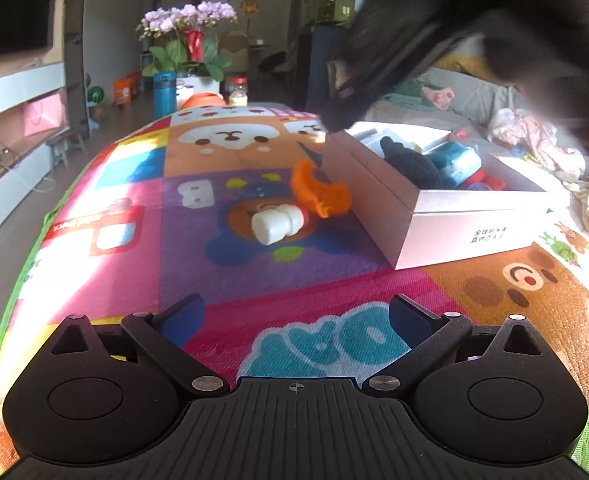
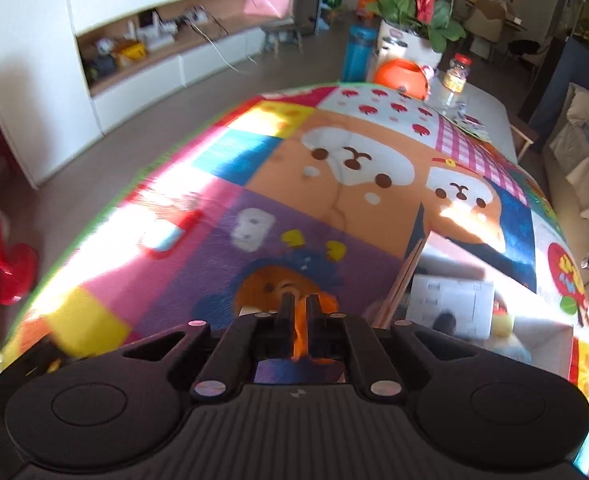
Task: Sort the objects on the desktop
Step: 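Reach the right gripper down to the orange crescent toy and grasp it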
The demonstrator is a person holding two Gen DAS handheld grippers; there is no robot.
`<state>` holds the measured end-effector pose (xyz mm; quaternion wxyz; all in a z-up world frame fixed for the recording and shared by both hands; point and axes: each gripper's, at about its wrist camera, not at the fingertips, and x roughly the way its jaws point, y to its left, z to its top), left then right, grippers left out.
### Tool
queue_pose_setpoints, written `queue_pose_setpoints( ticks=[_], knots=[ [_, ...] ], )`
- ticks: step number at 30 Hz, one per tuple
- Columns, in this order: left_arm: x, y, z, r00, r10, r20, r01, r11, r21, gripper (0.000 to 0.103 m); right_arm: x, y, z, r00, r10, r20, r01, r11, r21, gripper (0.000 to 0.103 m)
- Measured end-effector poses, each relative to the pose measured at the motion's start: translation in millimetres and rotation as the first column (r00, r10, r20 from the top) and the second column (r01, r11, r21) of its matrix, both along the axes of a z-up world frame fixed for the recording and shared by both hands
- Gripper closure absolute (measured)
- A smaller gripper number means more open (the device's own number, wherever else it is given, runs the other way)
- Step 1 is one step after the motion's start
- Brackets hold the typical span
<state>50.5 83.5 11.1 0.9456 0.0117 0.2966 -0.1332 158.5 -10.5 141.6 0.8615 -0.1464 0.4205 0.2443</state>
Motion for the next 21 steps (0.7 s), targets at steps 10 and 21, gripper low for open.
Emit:
queue_pose_setpoints(
  ticks=[10,21],
  knots=[
    [2.5,-13.4,-2.6,1.0,0.005,-0.015,-0.004,0.995,0.099,0.002,-93.0,-74.9,-8.8,1.0,0.01,0.018,-0.012,0.998,0.063,0.09],
    [10.4,-5.6,-4.9,0.993,0.092,-0.069,-0.081,0.986,0.147,0.002,-8.4,0.3,-18.1,0.999,0.023,-0.034,-0.02,0.998,0.064,0.058]
  ],
)
